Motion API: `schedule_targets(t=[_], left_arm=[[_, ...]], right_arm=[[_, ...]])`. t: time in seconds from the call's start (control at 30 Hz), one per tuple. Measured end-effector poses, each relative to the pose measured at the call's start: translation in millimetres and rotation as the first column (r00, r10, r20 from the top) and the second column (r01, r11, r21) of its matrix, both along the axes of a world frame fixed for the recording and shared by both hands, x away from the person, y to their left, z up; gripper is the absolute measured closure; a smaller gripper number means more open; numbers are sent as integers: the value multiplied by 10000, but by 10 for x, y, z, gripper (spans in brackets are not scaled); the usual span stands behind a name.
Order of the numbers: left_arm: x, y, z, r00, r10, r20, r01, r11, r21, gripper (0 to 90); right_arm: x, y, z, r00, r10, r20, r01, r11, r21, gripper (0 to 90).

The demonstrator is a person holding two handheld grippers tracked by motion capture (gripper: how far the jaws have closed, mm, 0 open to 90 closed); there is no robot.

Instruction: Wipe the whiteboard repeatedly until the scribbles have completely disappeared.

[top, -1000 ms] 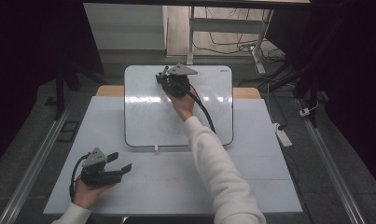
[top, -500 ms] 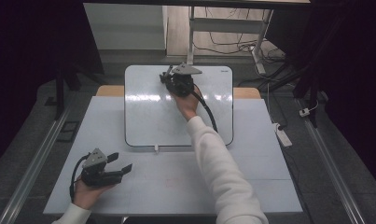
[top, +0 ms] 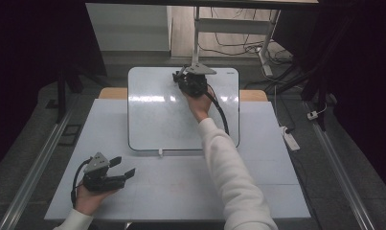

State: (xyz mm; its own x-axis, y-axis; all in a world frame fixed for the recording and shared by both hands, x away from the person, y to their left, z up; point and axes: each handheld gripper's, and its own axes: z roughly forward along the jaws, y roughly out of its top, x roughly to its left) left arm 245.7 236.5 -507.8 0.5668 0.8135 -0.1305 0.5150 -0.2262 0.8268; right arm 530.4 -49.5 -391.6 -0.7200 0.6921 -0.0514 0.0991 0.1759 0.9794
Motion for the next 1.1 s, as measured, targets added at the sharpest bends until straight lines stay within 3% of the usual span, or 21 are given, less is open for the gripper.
schedule_targets(t=[0.03,0.07,0.1,0.2,0.4,0.47,0.5,0.53,0.67,0.87,1.1], left_arm=[[3,1,-1,10000,-8,-9,8,10000,-10,267],[7,2,-2,10000,0,-14,0,10000,1,267],[10,2,-4,10000,0,-24,0,10000,1,267],[11,0,-5,10000,6,-20,-6,10000,-4,267],[-5,-2,5,10000,49,34,-49,10000,-8,267],[5,-2,1,10000,41,5,-41,10000,-9,267],[8,-4,-2,10000,50,-2,-50,10000,5,267],[10,-3,-3,10000,40,-8,-40,10000,13,267],[1,2,-1,10000,58,4,-58,10000,2,267],[-10,22,0,9999,113,53,-113,9999,-51,267],[-17,-4,8,9998,156,147,-156,9999,7,267]], right_arm=[[-4,-15,-6,10000,41,-55,-41,9999,125,786],[-27,-6,-21,9999,117,-16,-117,9999,-3,786],[-84,39,-86,9980,622,-106,-625,9976,-292,786],[-123,40,-139,9963,836,-172,-842,9958,-373,786],[-30,-137,-53,9997,56,-258,-46,9994,356,786],[-53,-108,-71,9999,98,-138,-95,9997,206,786],[-68,-79,-90,9993,317,-194,-315,9994,138,786],[-105,-11,-139,9955,895,-323,-900,9958,-144,786],[-143,13,-143,9938,1068,-297,-1081,9930,-483,786],[-200,-212,-138,9924,846,-895,-844,9964,60,785],[-586,-526,-195,9792,1607,-1242,-1625,9867,-39,786]])
